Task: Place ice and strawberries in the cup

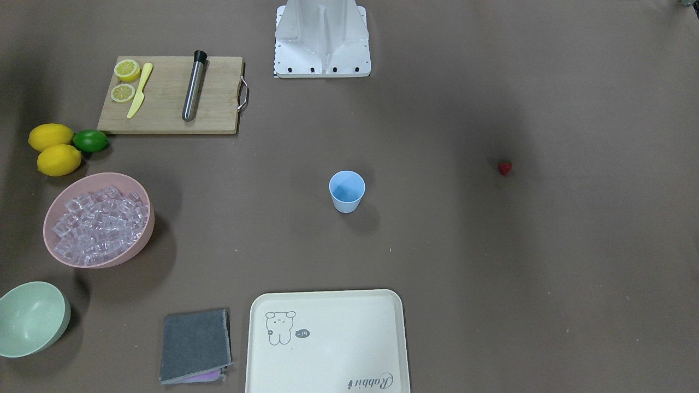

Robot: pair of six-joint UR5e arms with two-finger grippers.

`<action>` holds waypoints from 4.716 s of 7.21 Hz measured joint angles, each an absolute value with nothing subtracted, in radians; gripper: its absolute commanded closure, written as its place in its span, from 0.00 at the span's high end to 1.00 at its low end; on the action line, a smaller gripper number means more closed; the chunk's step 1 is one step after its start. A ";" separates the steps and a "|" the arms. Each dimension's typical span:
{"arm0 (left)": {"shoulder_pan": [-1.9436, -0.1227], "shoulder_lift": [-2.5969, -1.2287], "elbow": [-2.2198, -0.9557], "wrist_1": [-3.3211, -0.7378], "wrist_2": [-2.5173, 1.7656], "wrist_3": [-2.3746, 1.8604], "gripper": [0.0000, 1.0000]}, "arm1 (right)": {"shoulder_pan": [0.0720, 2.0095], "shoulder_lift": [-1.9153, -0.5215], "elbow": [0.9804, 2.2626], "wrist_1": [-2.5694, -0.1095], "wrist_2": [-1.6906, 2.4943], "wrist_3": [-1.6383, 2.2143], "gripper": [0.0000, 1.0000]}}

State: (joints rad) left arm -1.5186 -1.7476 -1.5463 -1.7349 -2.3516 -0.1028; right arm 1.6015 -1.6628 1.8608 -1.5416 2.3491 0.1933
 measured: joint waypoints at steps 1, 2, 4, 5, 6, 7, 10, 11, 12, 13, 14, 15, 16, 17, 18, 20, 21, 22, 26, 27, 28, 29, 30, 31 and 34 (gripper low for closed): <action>-1.519 -1.749 -1.546 -1.735 -2.352 -0.103 0.98 | 1.602 -1.663 1.861 -1.542 2.349 0.193 1.00; -1.519 -1.751 -1.545 -1.735 -2.352 -0.103 0.98 | 1.601 -1.663 1.860 -1.542 2.349 0.193 1.00; -1.519 -1.752 -1.545 -1.735 -2.352 -0.103 0.98 | 1.600 -1.662 1.856 -1.542 2.349 0.193 1.00; -1.519 -1.752 -1.545 -1.735 -2.351 -0.103 0.98 | 1.599 -1.662 1.855 -1.542 2.349 0.195 1.00; -1.519 -1.752 -1.545 -1.735 -2.351 -0.103 0.98 | 1.595 -1.659 1.855 -1.543 2.348 0.200 1.00; -1.519 -1.751 -1.545 -1.735 -2.350 -0.103 0.98 | 1.585 -1.654 1.854 -1.545 2.347 0.204 1.00; -1.519 -1.748 -1.542 -1.735 -2.350 -0.103 0.98 | 1.542 -1.627 1.853 -1.549 2.309 0.212 1.00; -1.519 -1.747 -1.542 -1.735 -2.350 -0.103 0.98 | 1.516 -1.600 1.852 -1.551 2.295 0.243 1.00; -1.519 -1.746 -1.541 -1.735 -2.350 -0.103 0.98 | 1.480 -1.569 1.853 -1.549 2.288 0.302 0.99; -1.519 -1.746 -1.541 -1.735 -2.350 -0.103 0.98 | 1.435 -1.540 1.857 -1.544 2.287 0.368 0.99; -1.518 -1.747 -1.540 -1.736 -2.350 -0.103 0.98 | 1.392 -1.513 1.863 -1.541 2.287 0.423 0.99; -1.518 -1.748 -1.540 -1.736 -2.350 -0.103 0.98 | 1.347 -1.491 1.871 -1.529 2.287 0.457 0.99; -1.517 -1.749 -1.540 -1.736 -2.350 -0.103 0.98 | 1.296 -1.472 1.873 -1.501 2.286 0.469 0.99; -1.517 -1.751 -1.539 -1.736 -2.350 -0.103 0.98 | 1.242 -1.448 1.869 -1.472 2.284 0.471 0.99; -1.517 -1.752 -1.539 -1.736 -2.349 -0.103 0.98 | 1.193 -1.417 1.865 -1.457 2.278 0.470 0.99; -1.517 -1.751 -1.538 -1.736 -2.350 -0.103 0.98 | 1.127 -1.366 1.854 -1.451 2.233 0.426 0.96; -1.517 -1.748 -1.537 -1.736 -2.350 -0.103 0.98 | 1.114 -1.346 1.838 -1.453 2.217 0.373 0.94; -1.517 -1.747 -1.534 -1.737 -2.350 -0.103 0.98 | 1.102 -1.325 1.816 -1.453 2.207 0.340 0.94; -1.516 -1.758 -1.501 -1.744 -2.351 -0.101 0.98 | 1.037 -1.223 1.695 -1.450 2.143 0.297 0.88; -1.516 -1.762 -1.495 -1.745 -2.352 -0.101 0.98 | 1.022 -1.209 1.672 -1.451 2.141 0.296 0.87; -1.516 -1.765 -1.492 -1.745 -2.352 -0.101 0.98 | 1.009 -1.204 1.657 -1.452 2.140 0.299 0.87; -1.516 -1.766 -1.492 -1.745 -2.352 -0.101 0.98 | 0.996 -1.204 1.649 -1.455 2.138 0.302 0.84; -1.516 -1.767 -1.491 -1.744 -2.352 -0.101 0.98 | 0.985 -1.205 1.644 -1.456 2.137 0.304 0.82; -1.516 -1.768 -1.490 -1.744 -2.352 -0.101 0.98 | 0.977 -1.205 1.634 -1.457 2.137 0.305 0.79; -1.516 -1.774 -1.478 -1.746 -2.352 -0.101 0.98 | 0.962 -1.195 1.602 -1.454 2.123 0.305 0.79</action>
State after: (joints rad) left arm -1.5156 -1.7740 -1.4780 -1.7465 -2.3516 -0.1012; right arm 0.9616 -1.1946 1.6019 -1.4538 2.1229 0.3052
